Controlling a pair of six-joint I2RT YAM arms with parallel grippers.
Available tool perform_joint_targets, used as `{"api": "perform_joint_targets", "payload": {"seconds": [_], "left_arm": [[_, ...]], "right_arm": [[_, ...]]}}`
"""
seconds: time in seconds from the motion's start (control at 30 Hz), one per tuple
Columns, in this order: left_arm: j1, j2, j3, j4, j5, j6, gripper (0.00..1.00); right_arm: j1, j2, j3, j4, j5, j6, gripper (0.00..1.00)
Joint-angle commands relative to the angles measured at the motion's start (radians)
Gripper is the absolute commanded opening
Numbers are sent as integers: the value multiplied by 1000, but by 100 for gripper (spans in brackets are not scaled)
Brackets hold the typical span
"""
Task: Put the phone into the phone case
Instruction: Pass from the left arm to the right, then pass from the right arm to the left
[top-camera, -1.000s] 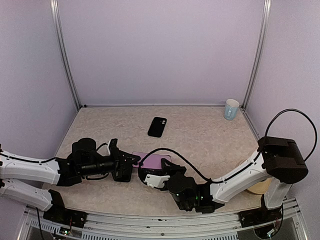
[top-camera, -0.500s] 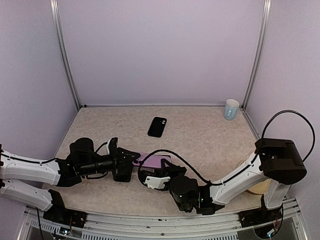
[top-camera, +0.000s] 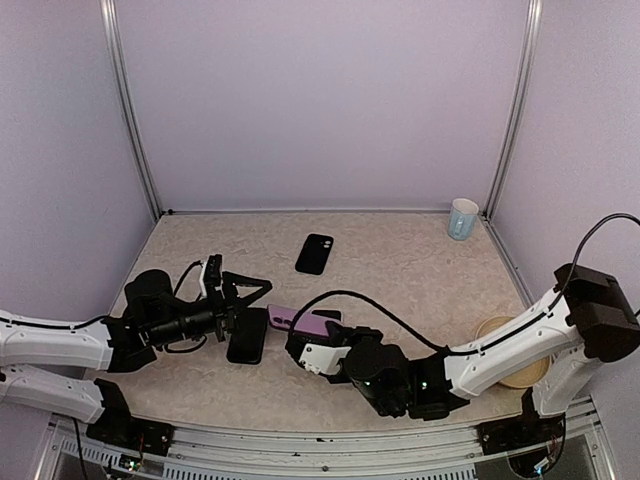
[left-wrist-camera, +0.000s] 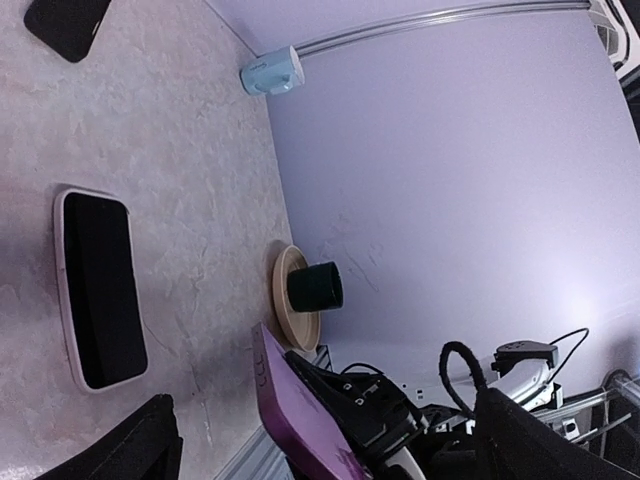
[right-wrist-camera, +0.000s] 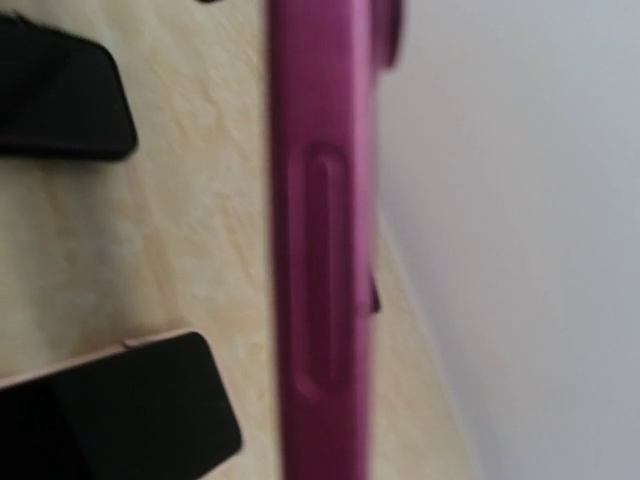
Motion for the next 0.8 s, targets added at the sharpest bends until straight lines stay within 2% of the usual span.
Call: {"api": "perform_joint_targets", "payload": {"seconds": [0.0,0.27,0.47,0.63,0.77], "left_arm": [[17,-73,-47,16,-52,177,99],[22,-169,-70,9,-18,367,99],[16,-226,-65,5,119,498,99],[-35,-267,-36,-45,168,578,99],[-99,-255,12,-135,147,667,99]], "right_arm": [[3,-122,9,-168,-119,221,0],[-44,-284,13,-387,-386,430,0],[-136,-410,-9,-468,-711,554,0],[-241,-477,-24,-512,-994,621,0],[-280,-492,-21,-544,-1130,628,0]]}}
